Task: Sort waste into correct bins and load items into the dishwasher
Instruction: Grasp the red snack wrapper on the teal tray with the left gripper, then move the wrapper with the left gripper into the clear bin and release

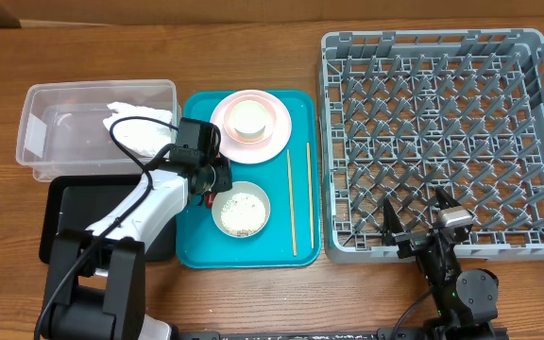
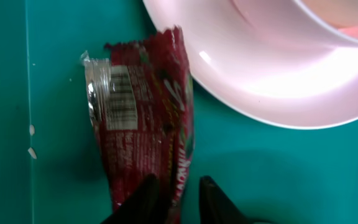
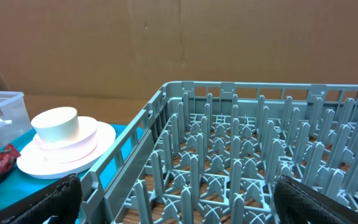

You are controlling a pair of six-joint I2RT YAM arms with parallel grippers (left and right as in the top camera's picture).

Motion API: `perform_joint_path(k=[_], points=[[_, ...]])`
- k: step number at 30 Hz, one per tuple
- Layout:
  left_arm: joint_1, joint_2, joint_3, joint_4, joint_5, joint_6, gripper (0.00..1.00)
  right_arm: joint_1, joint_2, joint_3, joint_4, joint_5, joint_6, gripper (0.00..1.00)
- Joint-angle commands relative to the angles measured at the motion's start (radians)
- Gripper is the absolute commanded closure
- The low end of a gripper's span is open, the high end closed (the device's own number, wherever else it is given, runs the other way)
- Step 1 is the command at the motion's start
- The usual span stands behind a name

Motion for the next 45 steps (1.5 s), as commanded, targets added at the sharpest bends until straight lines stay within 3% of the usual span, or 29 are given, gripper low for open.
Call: perform_joint_path(k=[1, 4, 13, 19, 23, 33, 45], points=[[-0.002, 0.005, 0.013, 0.006, -0.010, -0.001, 0.82, -0.006, -0.010, -0.011, 0.007, 0.001, 0.000, 0.00], [-0.002, 0.002, 0.057, -0.031, -0.010, 0.004, 0.96, -0.006, -0.010, -0.011, 0.006, 0.001, 0.000, 0.00], [0.000, -0.011, 0.370, -0.315, -0.032, 0.026, 0.96, -0.006, -0.010, -0.011, 0.007, 0.001, 0.000, 0.00], [0.027, -0.013, 0.579, -0.468, -0.209, 0.026, 0.96, -0.006, -0.010, -0.011, 0.006, 0.001, 0.000, 0.00], [0.092, -0.009, 0.584, -0.464, -0.301, 0.021, 0.96, -0.006, -0.010, -0.011, 0.007, 0.001, 0.000, 0.00], [0.283, -0.003, 0.534, -0.455, -0.305, 0.002, 0.96, -0.006, -0.010, -0.011, 0.007, 0.001, 0.000, 0.00], [0.321, -0.002, 0.404, -0.324, -0.306, 0.002, 0.95, -0.006, -0.010, -0.011, 0.007, 0.001, 0.000, 0.00]])
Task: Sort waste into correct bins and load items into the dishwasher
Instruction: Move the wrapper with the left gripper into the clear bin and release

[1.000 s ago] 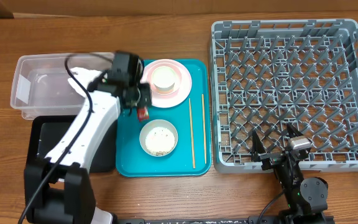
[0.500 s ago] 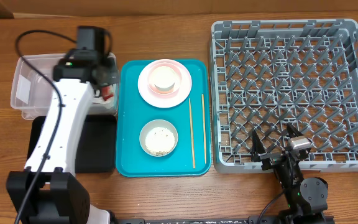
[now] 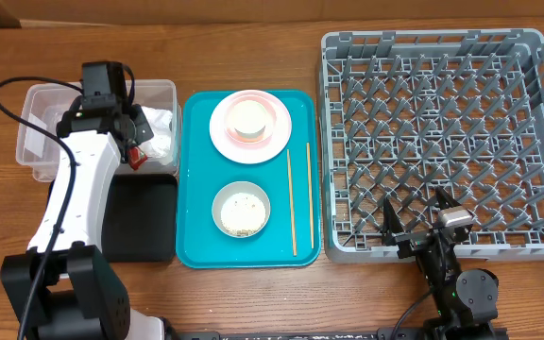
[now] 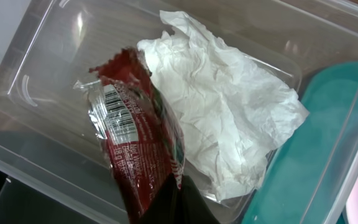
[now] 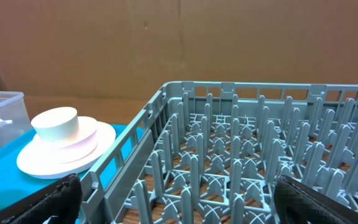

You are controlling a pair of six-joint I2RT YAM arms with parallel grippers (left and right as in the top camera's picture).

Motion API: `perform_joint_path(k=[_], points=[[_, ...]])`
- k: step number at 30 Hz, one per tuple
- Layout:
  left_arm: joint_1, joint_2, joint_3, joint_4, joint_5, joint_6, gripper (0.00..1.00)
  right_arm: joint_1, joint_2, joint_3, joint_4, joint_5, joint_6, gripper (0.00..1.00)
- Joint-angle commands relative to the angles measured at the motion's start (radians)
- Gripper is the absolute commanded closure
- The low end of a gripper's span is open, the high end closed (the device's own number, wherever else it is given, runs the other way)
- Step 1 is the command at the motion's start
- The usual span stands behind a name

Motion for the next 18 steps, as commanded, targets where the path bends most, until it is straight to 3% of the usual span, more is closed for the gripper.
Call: perform_joint_path(k=[1, 15, 17, 18], points=[[0.004, -0.002, -0.005, 0.017, -0.014, -0.003, 0.93, -0.006, -0.010, -0.011, 0.006, 0.001, 0.000, 0.00], [0.004, 0.006, -0.028, 0.068, -0.032, -0.003, 0.93, -0.006, -0.010, -0.011, 0.006, 0.001, 0.000, 0.00], [0.004, 0.013, -0.028, 0.087, -0.033, -0.002, 0.89, -0.006, -0.010, -0.011, 0.006, 0.001, 0.000, 0.00], [0.004, 0.013, -0.028, 0.095, -0.033, -0.002, 0.80, -0.006, -0.010, -0.011, 0.006, 0.001, 0.000, 0.00]])
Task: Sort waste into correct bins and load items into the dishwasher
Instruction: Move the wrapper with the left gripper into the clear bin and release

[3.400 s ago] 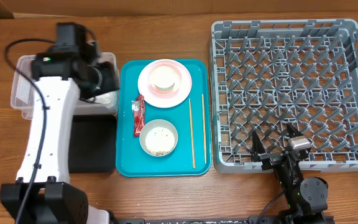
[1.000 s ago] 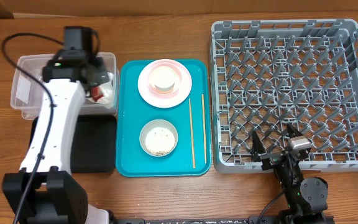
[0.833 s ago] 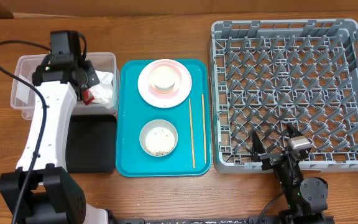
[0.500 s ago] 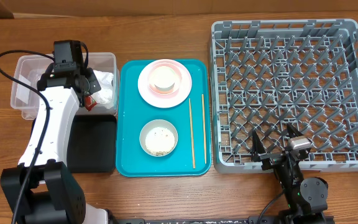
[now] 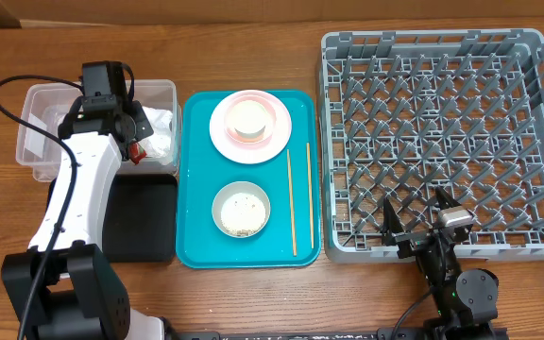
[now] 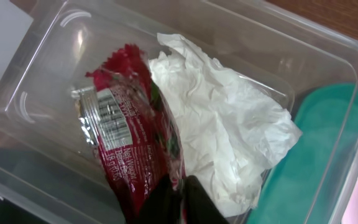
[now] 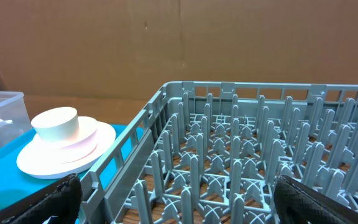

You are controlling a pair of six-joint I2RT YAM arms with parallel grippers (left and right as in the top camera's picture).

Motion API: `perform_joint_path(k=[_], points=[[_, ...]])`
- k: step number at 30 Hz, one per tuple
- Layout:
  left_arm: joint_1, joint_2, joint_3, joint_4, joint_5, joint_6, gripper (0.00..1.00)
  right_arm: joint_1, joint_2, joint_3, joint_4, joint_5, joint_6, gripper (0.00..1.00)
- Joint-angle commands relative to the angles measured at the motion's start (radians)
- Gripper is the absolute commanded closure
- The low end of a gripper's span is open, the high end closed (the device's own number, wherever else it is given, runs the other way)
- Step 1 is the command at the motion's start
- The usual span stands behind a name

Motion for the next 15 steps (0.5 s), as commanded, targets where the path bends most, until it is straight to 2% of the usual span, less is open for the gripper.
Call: perform_joint_path(k=[1, 3, 5, 10, 15], points=[[0.004, 0.012, -0.010, 0.035, -0.025, -0.002, 0.63, -0.006, -0.010, -0.011, 0.006, 0.001, 0.000, 0.00], [0.003, 0.011, -0.010, 0.050, -0.024, -0.001, 0.37, -0.006, -0.010, -0.011, 0.006, 0.001, 0.000, 0.00], [0.003, 0.011, -0.008, 0.058, -0.023, -0.002, 0.28, -0.006, -0.010, -0.011, 0.006, 0.001, 0.000, 0.00], [-0.006, -0.017, 0.023, 0.006, 0.037, -0.001, 0.29, -0.006, -0.010, -0.011, 0.006, 0.001, 0.000, 0.00], [-0.040, -0.087, 0.066, -0.133, 0.286, -0.002, 0.41, -0.006, -0.010, -0.011, 0.006, 0.001, 0.000, 0.00]])
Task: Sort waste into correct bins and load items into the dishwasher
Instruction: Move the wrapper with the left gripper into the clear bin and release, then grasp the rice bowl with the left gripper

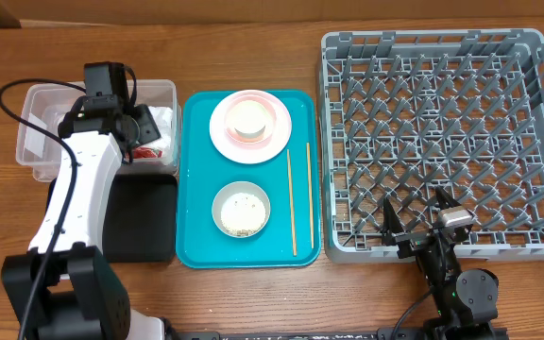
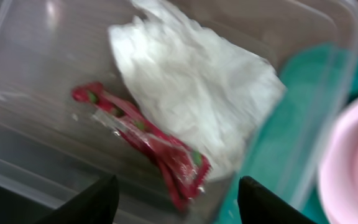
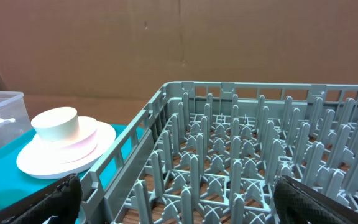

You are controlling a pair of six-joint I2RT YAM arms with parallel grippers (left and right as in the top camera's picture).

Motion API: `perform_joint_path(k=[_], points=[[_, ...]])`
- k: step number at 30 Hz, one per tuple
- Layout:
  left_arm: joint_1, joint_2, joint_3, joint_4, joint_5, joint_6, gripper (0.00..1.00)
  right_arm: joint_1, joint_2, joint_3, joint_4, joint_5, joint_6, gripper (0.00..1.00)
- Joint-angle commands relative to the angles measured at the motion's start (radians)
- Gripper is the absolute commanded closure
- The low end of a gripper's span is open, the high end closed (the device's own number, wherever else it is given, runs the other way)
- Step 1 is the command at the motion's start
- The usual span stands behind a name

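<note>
A red snack wrapper [image 2: 148, 140] lies crumpled in the clear plastic bin [image 1: 36, 104], against a white tissue [image 2: 185, 87]. My left gripper [image 2: 176, 190] hangs open just above the wrapper with nothing between its fingers. It shows over the bin's right end in the overhead view [image 1: 132, 130]. The teal tray [image 1: 196, 241] holds a pink plate [image 1: 274, 132] with a white cup [image 1: 248, 117], a bowl [image 1: 241, 209] of rice bits and a pair of chopsticks [image 1: 293, 203]. My right gripper [image 3: 179, 199] rests open at the near edge of the grey dish rack [image 1: 442, 132].
A black bin [image 1: 144, 217] sits in front of the clear bin, left of the tray. The rack fills the right half of the wooden table. A cardboard wall stands behind the table in the right wrist view.
My left gripper has opened and let go of the red wrapper, which now lies in the clear bin beside the tissue. The right arm has not moved.
My left gripper was first closing on the wrapper lying on the teal tray beside the pink plate. Then it held the wrapper over the clear bin, then slightly lower over the tissue. Now the wrapper rests in the bin, released.
</note>
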Motion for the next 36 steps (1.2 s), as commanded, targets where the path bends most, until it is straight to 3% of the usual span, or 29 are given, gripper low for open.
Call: perform_joint_path(k=[1, 4, 11, 14, 22, 36], points=[[-0.043, -0.100, 0.051, -0.064, 0.272, 0.002, 0.43, -0.006, -0.010, -0.011, 0.006, 0.001, 0.000, 0.00], [-0.099, -0.142, 0.051, -0.130, 0.376, 0.003, 0.45, -0.006, -0.010, -0.011, 0.006, 0.001, 0.000, 0.00], [-0.361, -0.141, 0.029, -0.281, 0.326, 0.002, 0.51, -0.006, -0.010, -0.011, 0.006, 0.001, 0.000, 0.00], [-0.463, -0.126, -0.001, -0.278, 0.291, -0.019, 0.58, -0.006, -0.010, -0.011, 0.006, 0.001, 0.000, 0.00], [-0.729, -0.028, -0.129, -0.154, 0.148, -0.118, 0.59, -0.006, -0.010, -0.011, 0.006, 0.001, 0.000, 0.00], [-0.763, 0.101, -0.130, -0.139, 0.069, -0.118, 0.60, -0.006, -0.010, -0.011, 0.006, 0.001, 0.000, 0.00]])
